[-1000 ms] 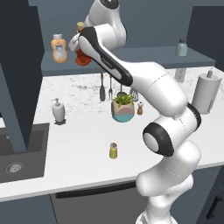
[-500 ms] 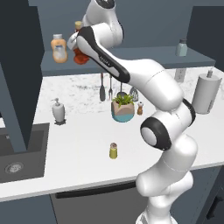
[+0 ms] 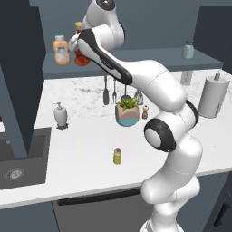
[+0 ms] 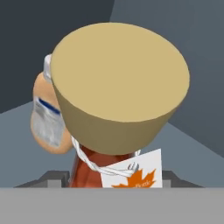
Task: Put the shaker and condiment bottle from the counter next to their counterparts in the cabinet.
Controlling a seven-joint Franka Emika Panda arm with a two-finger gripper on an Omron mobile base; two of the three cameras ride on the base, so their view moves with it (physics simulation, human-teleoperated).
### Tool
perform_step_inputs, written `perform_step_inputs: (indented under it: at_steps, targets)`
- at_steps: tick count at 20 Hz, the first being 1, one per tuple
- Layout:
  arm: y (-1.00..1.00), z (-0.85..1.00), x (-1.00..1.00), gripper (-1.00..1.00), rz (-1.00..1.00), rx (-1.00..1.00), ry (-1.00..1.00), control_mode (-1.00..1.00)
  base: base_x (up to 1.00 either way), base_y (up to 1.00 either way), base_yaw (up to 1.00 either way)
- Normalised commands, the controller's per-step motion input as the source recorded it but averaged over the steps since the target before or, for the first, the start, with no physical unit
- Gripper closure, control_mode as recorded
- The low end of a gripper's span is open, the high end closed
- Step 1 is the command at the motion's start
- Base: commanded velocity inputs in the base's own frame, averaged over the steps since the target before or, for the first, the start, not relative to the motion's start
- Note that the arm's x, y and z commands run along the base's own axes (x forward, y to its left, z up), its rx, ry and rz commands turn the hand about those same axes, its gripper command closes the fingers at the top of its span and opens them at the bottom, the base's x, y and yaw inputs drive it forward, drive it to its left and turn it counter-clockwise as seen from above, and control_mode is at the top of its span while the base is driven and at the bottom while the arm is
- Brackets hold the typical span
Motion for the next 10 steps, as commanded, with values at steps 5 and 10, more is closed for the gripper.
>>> perform_step_inputs:
  at_steps: [5,10]
  targets:
    - [0.01,-0.48,0.27,1.00,0.00,0.00,0.00,-1.00,0.00,0.00,0.00]
    - [0.00,-0.53,0.35,1.00,0.00,0.00,0.00,-1.00,0.00,0.00,0.00]
